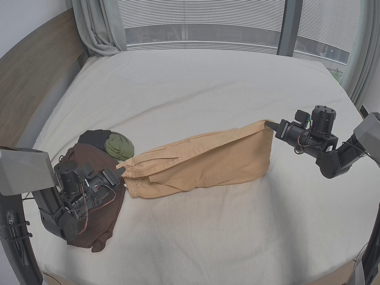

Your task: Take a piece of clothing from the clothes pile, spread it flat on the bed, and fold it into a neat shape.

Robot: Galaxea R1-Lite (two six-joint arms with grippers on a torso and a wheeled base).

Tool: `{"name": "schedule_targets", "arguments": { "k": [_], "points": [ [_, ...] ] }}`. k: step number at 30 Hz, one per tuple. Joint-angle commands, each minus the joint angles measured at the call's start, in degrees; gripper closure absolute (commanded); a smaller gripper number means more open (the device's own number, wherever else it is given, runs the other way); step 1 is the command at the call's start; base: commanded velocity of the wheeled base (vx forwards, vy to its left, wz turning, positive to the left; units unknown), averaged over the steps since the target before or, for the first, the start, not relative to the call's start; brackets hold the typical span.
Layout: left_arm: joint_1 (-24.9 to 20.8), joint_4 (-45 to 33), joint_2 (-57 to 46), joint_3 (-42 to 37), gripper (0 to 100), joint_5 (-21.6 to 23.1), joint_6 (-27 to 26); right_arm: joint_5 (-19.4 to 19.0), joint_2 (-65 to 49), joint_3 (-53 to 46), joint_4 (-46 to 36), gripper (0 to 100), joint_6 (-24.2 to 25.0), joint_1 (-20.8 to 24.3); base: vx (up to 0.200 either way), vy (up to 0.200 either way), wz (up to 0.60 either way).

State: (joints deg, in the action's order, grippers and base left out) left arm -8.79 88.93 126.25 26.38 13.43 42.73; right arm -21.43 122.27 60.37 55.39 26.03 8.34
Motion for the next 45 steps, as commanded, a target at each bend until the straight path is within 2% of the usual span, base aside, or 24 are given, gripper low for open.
{"name": "schedule_targets", "arguments": {
  "k": [1,15,33,41,42,45],
  "points": [
    [0.4,0.0,2.3,1.9,100,-1.5,0.0,0.1,3.9,3.6,-0.4,100,0.0,0.1,0.000,0.000,0.00],
    [0.4,0.0,6.5,6.9,100,-4.6,1.0,0.0,10.2,13.5,-4.2,100,0.0,0.3,0.000,0.000,0.00],
    [1.8,-0.1,10.2,10.5,100,-4.5,1.3,-0.3,18.0,23.5,-5.6,100,0.1,0.5,0.000,0.000,0.00],
    [1.8,0.0,10.8,11.8,100,-4.1,1.3,-0.3,19.1,24.4,-5.5,100,0.1,0.6,0.000,0.000,0.00],
    [1.8,-0.1,10.8,12.1,0,-4.1,1.3,-0.3,19.3,24.7,-5.4,0,0.1,0.6,0.000,0.000,0.00],
    [2.1,0.0,10.6,13.1,0,-4.5,3.0,0.1,19.5,26.2,-5.1,0,0.2,0.6,0.000,0.000,0.00]
  ]
}}
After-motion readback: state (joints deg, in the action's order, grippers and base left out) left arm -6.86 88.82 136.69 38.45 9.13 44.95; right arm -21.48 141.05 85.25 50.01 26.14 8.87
